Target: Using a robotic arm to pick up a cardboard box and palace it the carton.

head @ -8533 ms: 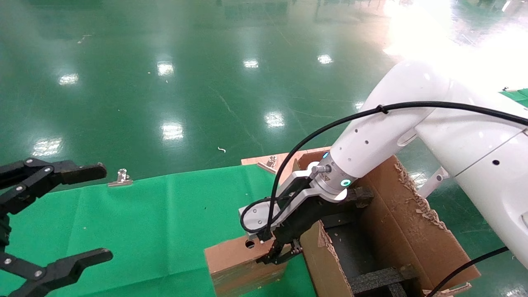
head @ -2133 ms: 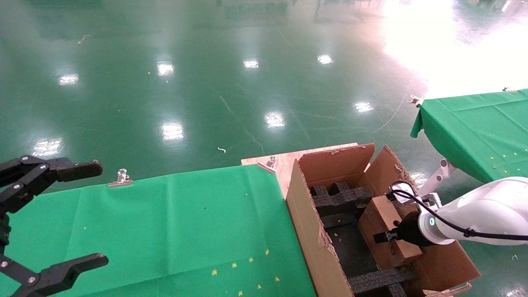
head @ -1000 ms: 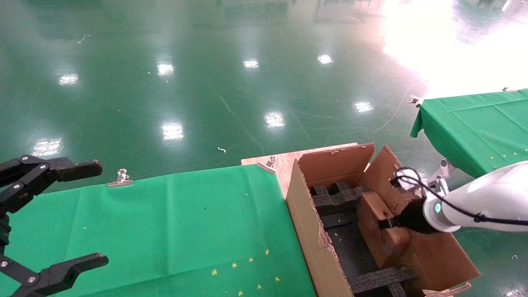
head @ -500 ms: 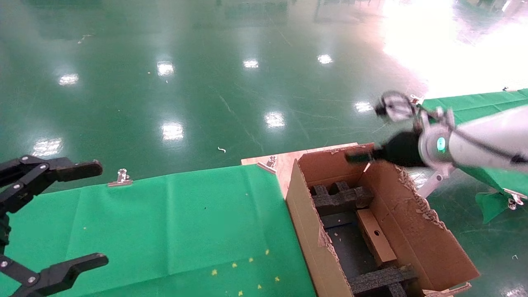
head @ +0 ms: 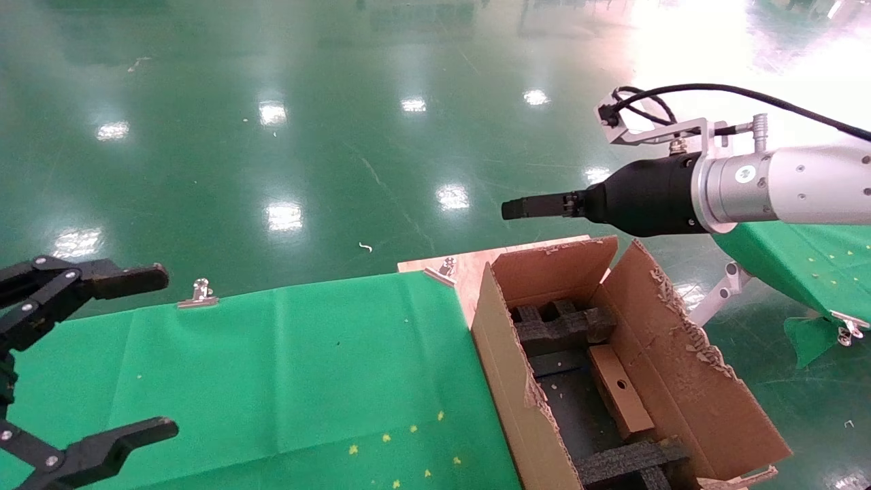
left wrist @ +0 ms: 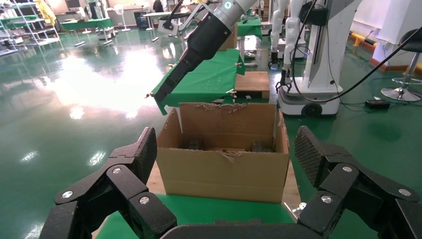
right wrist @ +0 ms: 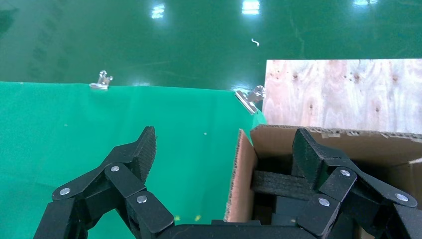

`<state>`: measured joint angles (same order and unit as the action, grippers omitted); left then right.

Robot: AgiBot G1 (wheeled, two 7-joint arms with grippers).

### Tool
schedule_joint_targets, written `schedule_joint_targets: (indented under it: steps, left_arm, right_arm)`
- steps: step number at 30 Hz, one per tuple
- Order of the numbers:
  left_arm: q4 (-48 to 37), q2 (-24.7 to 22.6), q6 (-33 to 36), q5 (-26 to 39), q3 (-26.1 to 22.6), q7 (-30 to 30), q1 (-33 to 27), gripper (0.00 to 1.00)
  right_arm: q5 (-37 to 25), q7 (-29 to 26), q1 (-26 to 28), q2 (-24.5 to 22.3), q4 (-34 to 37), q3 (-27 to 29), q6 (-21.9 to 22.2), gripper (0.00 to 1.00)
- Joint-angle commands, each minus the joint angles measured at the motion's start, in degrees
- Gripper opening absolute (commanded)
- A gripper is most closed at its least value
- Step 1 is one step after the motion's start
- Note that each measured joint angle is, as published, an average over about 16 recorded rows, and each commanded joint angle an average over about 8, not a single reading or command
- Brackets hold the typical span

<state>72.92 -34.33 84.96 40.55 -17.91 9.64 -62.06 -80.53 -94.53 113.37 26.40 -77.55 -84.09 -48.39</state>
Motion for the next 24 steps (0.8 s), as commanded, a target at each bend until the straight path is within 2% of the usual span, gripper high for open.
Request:
schedule_joint_targets:
  steps: [1,7,24]
  left_arm:
    - [0.0,0.0,0.0,0.0,0.0,0.0,0.0,1.00]
    - [0.0,0.0,0.0,0.0,0.0,0.0,0.0,1.00]
    - [0.0,0.0,0.0,0.0,0.0,0.0,0.0,1.00]
  right_arm:
    - [0.1,-0.4,0.1,0.0,0.0,-0.2,0.0,1.00]
    - [1.7,3.7,-2.6,0.5,0.2,3.0,-1.7,1.00]
    - [12.6,27.4,-17.2,2.9,1.3,22.3,-12.2,1.00]
